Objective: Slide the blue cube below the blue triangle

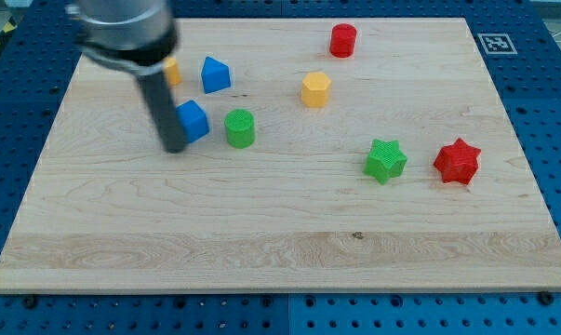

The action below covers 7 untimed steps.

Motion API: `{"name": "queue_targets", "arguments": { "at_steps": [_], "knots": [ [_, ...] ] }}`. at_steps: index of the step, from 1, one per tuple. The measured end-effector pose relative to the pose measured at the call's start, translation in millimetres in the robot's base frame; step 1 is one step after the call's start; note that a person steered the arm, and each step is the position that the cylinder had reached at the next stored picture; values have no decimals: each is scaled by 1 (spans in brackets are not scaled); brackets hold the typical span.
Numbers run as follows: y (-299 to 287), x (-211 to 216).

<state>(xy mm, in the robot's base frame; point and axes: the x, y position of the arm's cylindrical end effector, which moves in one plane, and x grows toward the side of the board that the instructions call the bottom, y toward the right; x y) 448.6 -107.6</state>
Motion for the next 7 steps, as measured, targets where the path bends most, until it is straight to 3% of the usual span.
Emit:
{"name": "queue_targets", "arguments": {
  "at_steps": [3, 4, 6, 7],
  "knots": [
    [28, -6],
    [-23, -6],
    [-23, -6],
    [-23, -64]
  ]
}}
